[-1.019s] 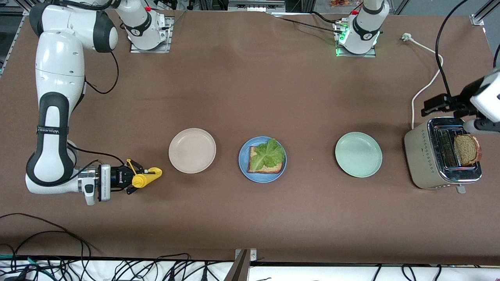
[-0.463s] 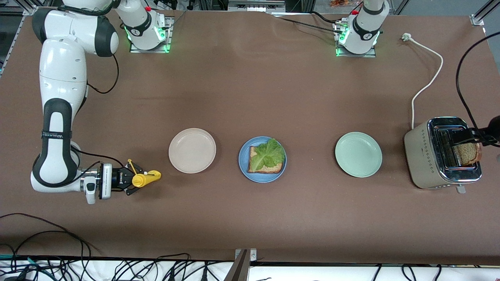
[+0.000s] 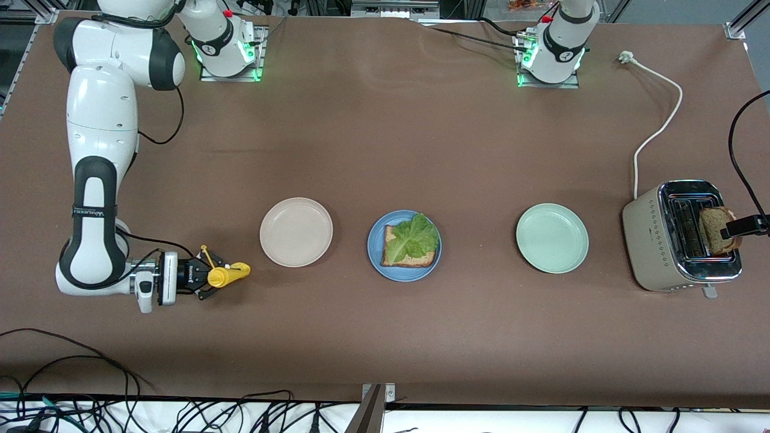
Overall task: Make sandwich in blue plate with both arms
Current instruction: 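Lower the mustard and open the right gripper while the left gripper grasps toast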
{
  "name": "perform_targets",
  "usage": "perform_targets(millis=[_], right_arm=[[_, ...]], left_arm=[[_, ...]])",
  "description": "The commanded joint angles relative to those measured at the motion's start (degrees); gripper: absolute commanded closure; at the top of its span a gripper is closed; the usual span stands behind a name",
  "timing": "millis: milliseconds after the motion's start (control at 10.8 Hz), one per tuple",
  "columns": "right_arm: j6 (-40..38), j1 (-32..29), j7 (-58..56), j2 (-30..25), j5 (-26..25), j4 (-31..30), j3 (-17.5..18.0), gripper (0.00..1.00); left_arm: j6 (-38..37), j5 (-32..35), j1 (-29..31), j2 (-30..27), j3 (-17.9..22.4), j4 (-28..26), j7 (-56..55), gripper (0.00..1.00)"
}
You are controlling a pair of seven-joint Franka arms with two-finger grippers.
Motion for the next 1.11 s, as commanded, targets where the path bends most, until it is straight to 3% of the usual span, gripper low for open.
perform_targets(millis=[0,93,185,278,371,648,926,1019], right_arm=[[0.0,0.3,-0.6,-0.3,3.0,-1.8,-0.1,0.71],[0.0,0.4,-0.2,-0.3,2.9,-1.8,-0.1,0.41],[0.0,0.3,-0.2,-0.4,2.8,-1.7,-0.2,0.00],[-0.2,0.3,-0.1,-0.4,2.7,-1.8,-0.2,0.00],[-0.3,0.3,0.0,-0.4,2.7,-1.8,-0.4,0.00],[-1.0,0.8,-0.4,-0.9,1.1,-1.7,-4.2,0.00],[-1.7,0.6,-0.3,-4.6,-7.3,-4.0,-7.3,0.00],[-1.7,0.7,2.1,-7.3,-10.3,-5.2,-8.5,0.00]], left_arm=[[1.1,0.0,3.1,3.3,-0.6,2.2,2.9,0.00],[1.1,0.0,3.5,3.5,-0.6,2.0,2.9,0.02],[1.1,0.0,3.7,3.5,-0.6,1.4,2.9,0.09],[0.9,0.0,3.7,3.8,-0.6,1.2,3.0,0.23],[0.7,0.0,3.7,4.1,-0.6,1.2,2.4,0.31],[0.5,-0.8,4.0,4.9,-0.5,0.1,2.1,0.40],[-1.4,-0.9,4.1,4.8,-0.6,-0.4,2.0,0.70],[-2.2,-0.9,4.0,4.7,-0.7,-0.3,2.0,0.84]])
